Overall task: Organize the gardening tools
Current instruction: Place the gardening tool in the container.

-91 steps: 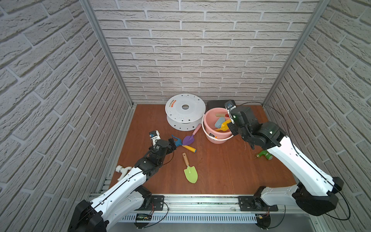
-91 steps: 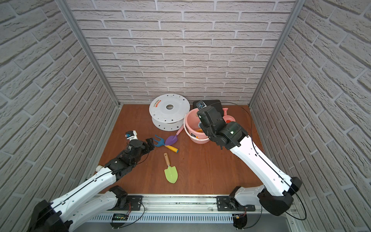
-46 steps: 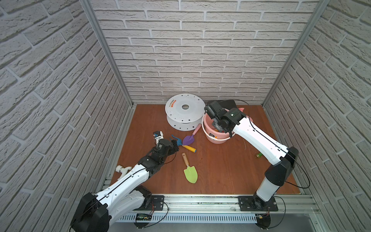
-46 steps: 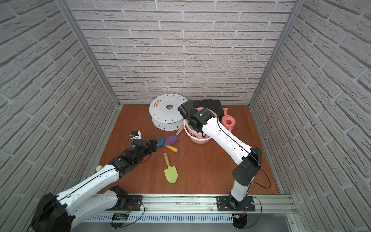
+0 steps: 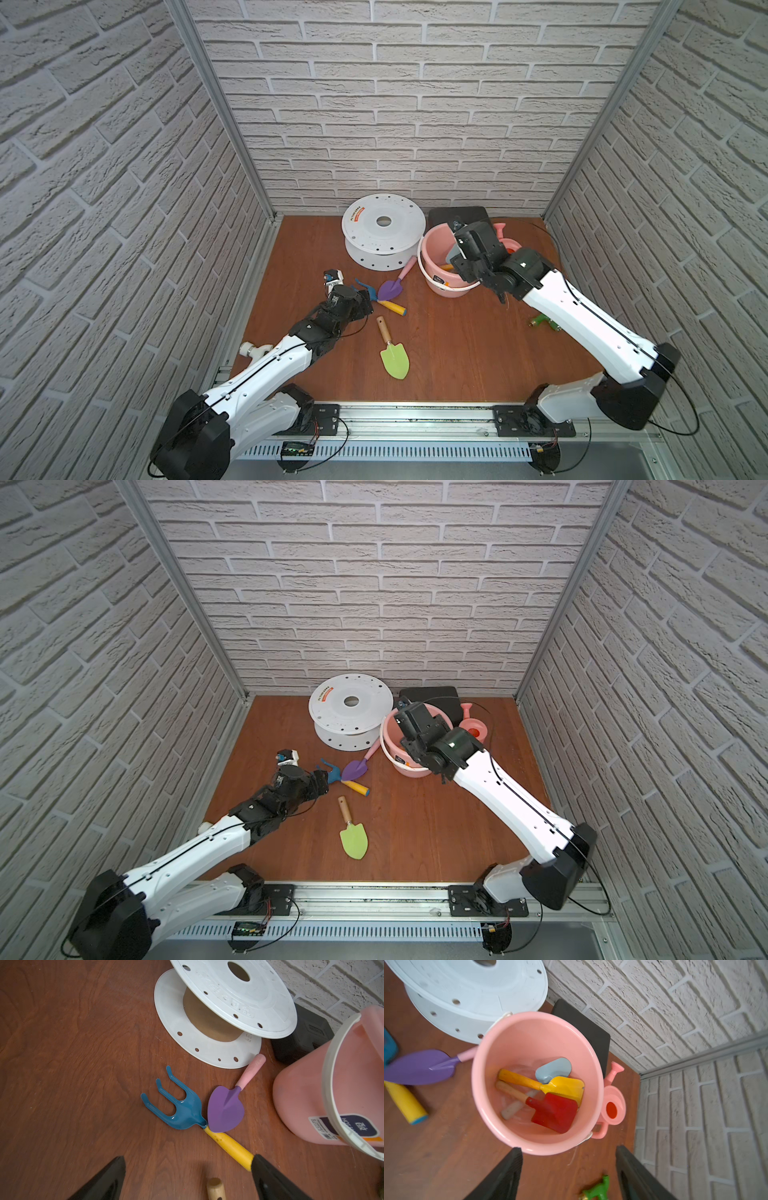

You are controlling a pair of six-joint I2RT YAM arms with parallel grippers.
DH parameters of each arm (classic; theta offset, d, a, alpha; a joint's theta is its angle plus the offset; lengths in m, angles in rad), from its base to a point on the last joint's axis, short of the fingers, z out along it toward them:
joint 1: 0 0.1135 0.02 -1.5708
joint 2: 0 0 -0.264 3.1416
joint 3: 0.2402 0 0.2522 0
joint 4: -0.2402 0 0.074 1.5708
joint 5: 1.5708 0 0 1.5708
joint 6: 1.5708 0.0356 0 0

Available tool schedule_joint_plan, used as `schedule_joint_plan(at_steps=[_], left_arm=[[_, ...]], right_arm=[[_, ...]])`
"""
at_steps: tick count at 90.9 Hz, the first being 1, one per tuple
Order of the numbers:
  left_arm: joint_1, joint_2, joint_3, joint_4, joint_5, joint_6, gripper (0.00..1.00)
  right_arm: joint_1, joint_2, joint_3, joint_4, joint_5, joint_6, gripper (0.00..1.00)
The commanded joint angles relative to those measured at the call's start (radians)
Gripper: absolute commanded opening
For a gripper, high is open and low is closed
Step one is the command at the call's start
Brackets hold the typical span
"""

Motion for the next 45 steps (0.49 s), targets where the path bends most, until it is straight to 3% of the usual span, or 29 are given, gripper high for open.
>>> schedule_joint_plan(at_steps=[1,20,32,45], left_arm=[[0.005,0.034,0.027,0.023,0.027,0.042,0.92],[-0.020,0.083,0.063,-0.099,0.094,0.047,0.81],[-0.069,0.136,0.099,-0.186,0.092,0.039,0.74],[-0.128,0.229,0.145,-0.226,0.083,-0.030,0.74]], right_arm=[[-0.003,-0.100,-0.146,0.205,-0.147,0.120,0.99],[-0.002,-0.288,-0.481,0.478,-0.265,0.221,0.99],[0.000,-0.325,-0.569,0.551,-0.283,0.233,1.00],[0.001,-0.345,-0.618,0.599,-0.279,0.221,1.00]])
